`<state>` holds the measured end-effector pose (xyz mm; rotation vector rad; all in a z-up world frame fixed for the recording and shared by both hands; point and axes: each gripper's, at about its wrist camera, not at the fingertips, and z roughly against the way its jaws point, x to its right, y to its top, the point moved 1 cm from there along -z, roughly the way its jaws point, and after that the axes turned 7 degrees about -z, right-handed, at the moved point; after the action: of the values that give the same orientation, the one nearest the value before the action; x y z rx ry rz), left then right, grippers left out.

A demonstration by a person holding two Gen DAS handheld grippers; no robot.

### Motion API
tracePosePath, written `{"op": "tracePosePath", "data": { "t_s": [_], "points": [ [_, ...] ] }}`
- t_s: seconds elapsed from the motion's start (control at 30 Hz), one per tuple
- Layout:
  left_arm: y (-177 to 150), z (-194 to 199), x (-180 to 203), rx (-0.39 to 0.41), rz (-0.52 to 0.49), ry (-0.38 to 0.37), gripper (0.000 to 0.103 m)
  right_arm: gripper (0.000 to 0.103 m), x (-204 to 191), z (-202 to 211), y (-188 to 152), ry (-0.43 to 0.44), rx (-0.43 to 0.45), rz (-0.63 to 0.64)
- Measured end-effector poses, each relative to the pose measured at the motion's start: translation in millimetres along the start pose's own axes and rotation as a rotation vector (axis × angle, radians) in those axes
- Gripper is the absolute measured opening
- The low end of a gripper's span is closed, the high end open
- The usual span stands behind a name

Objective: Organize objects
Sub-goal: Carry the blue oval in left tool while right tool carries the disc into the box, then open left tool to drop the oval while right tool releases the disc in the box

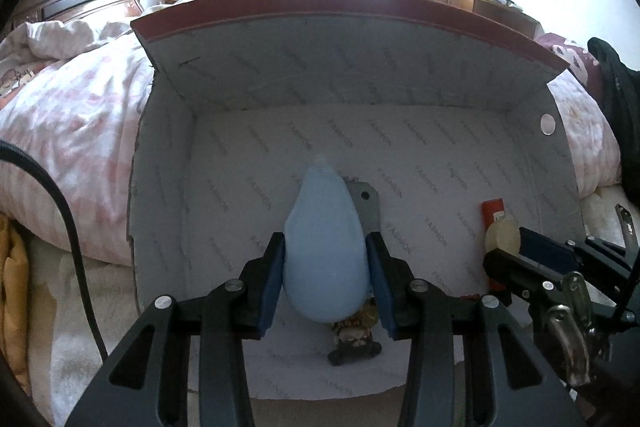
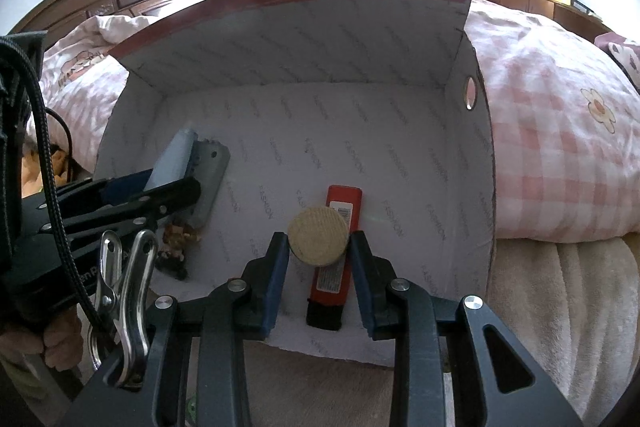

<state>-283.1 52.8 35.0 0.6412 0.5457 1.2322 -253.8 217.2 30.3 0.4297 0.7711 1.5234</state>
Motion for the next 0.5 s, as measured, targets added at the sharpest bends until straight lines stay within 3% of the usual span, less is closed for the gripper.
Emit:
{"op": "tracePosePath", "data": {
  "t_s": [0.17, 0.5],
  "points": [
    [1.1, -0.6, 1.9, -0.003, -0.002, -0.006, 0.041, 0.032, 1.3, -0.8, -0.4, 0.003, 0.012, -0.006],
    [-1.0, -2.0, 6.2, -0.046, 0.007, 0.042, 0.071, 0.042, -1.0, 6.3, -1.3, 0.043, 0.024, -0.017]
  ]
}}
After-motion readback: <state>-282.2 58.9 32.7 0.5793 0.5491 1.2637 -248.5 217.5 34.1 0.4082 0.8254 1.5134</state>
